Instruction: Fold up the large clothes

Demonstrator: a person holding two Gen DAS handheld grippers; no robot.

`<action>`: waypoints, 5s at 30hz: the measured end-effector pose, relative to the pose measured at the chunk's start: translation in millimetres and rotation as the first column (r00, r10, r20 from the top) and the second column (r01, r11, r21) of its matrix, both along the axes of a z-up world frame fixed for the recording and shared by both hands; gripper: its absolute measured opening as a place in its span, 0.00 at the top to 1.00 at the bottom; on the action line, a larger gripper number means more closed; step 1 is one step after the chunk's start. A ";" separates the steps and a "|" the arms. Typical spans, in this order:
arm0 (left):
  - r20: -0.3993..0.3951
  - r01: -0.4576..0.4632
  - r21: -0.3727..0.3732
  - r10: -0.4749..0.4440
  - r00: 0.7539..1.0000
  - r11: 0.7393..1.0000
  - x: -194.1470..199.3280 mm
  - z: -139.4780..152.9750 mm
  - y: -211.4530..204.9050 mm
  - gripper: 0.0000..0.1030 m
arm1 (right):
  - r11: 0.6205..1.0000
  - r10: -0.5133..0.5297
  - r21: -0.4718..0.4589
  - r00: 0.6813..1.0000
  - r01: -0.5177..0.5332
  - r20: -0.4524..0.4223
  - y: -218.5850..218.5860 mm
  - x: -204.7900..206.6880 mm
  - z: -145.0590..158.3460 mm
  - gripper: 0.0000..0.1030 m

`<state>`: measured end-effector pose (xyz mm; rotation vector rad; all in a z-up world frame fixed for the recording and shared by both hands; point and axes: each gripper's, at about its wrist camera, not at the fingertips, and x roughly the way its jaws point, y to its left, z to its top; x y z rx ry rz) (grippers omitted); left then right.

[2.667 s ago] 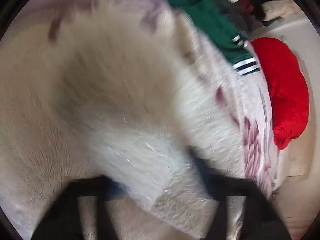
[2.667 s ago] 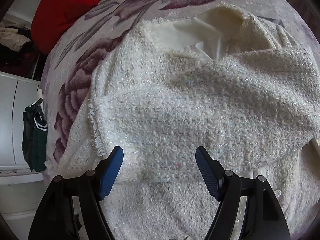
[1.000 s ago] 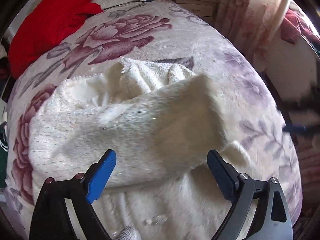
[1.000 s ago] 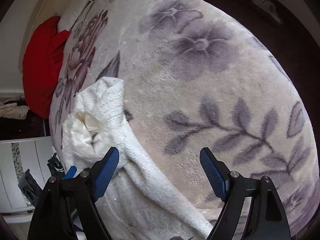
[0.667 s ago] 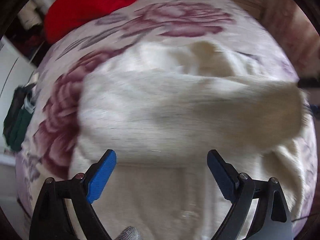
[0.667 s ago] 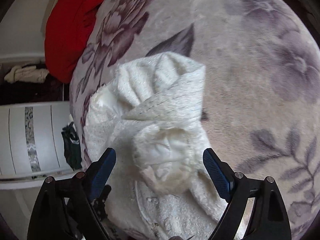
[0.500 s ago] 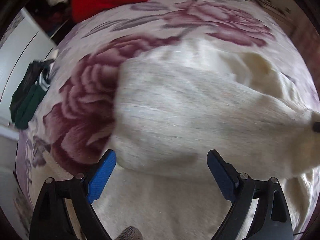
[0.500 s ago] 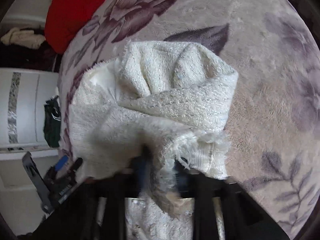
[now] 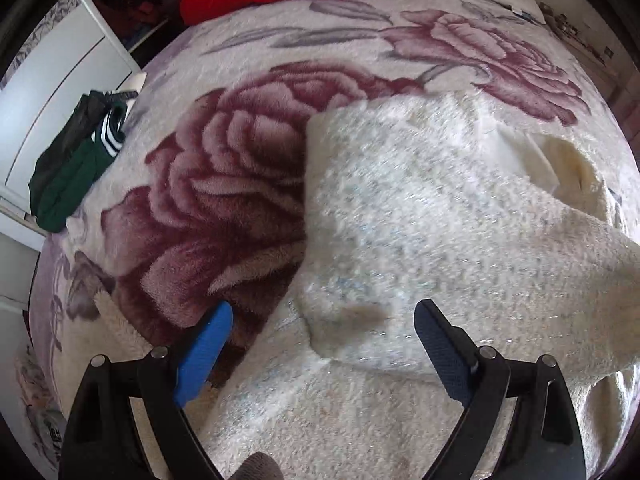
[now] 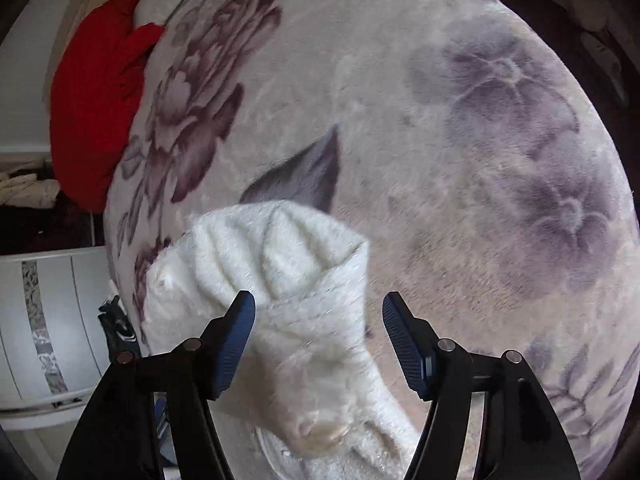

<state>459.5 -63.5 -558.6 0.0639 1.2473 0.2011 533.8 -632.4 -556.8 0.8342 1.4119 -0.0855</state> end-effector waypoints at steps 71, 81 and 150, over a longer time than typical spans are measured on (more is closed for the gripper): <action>0.047 0.028 0.053 -0.030 0.998 0.998 35.4 -0.5 -31.3 0.05 | 0.885 0.346 -0.254 0.917 -0.390 -0.200 233.9 153.3 -26.9 0.86; 0.056 -0.084 0.198 0.075 0.996 0.977 82.1 -9.6 17.5 0.05 | 0.817 0.576 -0.012 0.817 -0.577 -0.013 303.8 131.7 21.0 0.46; -0.048 0.599 -0.027 -0.600 0.799 0.800 174.5 -29.3 -59.5 0.88 | 0.764 0.577 -0.261 0.806 -0.589 -0.132 216.8 154.7 -42.4 0.86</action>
